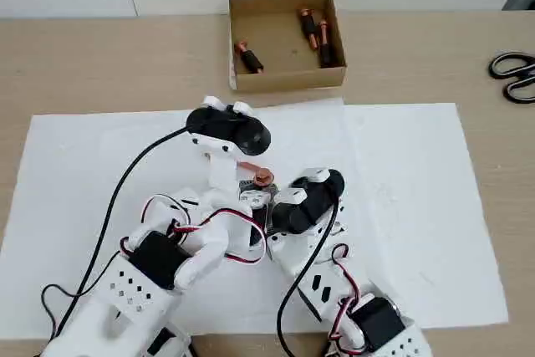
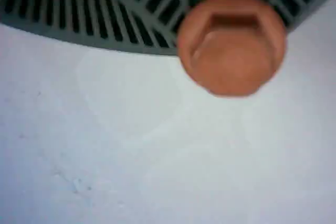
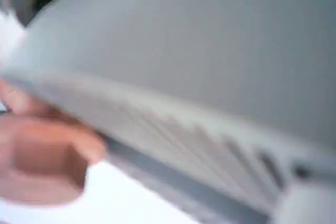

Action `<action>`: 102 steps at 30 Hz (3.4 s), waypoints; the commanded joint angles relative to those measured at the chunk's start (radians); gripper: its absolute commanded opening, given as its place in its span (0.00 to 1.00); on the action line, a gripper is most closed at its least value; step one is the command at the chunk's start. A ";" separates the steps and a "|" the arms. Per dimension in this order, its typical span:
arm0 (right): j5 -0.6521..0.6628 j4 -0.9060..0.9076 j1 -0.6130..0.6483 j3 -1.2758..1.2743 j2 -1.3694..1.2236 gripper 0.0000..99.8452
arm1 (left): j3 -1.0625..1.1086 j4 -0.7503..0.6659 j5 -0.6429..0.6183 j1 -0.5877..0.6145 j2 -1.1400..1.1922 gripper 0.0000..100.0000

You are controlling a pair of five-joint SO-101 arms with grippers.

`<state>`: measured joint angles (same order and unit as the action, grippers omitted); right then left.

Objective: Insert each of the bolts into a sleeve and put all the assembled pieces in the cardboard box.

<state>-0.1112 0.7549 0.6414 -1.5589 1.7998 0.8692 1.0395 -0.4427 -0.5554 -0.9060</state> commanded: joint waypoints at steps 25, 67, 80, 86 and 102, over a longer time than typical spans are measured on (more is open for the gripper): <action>-0.012 -0.030 -0.005 0.012 0.012 0.00 | -0.074 0.005 0.054 0.040 -0.009 0.17; 0.048 -0.033 -0.297 0.187 -0.007 0.00 | -0.509 0.365 0.055 0.608 -0.008 0.17; 0.072 -0.191 -0.297 0.680 -0.693 0.00 | -0.507 0.493 0.327 0.868 -0.008 0.17; 0.072 -0.263 -0.317 0.982 -1.089 0.00 | -0.507 0.563 0.348 1.069 -0.008 0.17; 0.071 -0.286 -0.404 1.824 -2.058 0.00 | -0.466 0.698 0.551 1.375 -0.008 0.17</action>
<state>-0.0453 0.4971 0.2394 0.0951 -0.1765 0.4074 1.7346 0.0990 0.7963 -0.9014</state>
